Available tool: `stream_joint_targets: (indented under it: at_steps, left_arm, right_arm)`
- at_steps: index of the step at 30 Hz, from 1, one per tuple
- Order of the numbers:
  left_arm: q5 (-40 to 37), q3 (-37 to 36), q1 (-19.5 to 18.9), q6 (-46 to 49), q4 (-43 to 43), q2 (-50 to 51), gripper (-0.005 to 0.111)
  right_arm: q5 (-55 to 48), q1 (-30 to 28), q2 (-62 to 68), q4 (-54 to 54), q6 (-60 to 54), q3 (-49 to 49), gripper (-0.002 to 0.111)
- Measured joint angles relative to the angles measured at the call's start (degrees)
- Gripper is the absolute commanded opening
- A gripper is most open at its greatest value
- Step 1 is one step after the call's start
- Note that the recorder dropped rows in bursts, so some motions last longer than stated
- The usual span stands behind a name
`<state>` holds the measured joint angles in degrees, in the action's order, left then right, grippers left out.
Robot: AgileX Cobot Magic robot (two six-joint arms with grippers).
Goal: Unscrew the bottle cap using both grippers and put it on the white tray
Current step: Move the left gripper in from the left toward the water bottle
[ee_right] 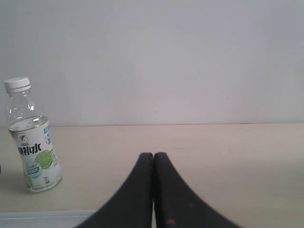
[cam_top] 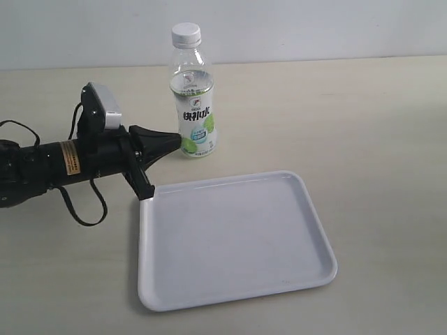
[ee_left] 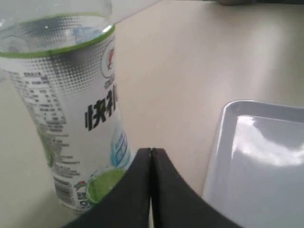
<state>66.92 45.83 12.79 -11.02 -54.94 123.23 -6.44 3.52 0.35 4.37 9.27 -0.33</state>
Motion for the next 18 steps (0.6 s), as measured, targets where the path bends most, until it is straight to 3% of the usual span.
stream_joint_targets:
  at_steps: [10, 18]
  left_arm:
    - [2.07, 0.14, -5.27, -1.32, -5.27, 0.1, 0.0]
    - [2.07, 0.14, -4.59, -0.73, -2.18, 0.36, 0.002]
  right_arm:
    - [0.0, 0.0, 0.0, 0.0, 0.0, 0.0, 0.0]
    - [0.0, 0.0, 0.0, 0.0, 0.0, 0.0, 0.0]
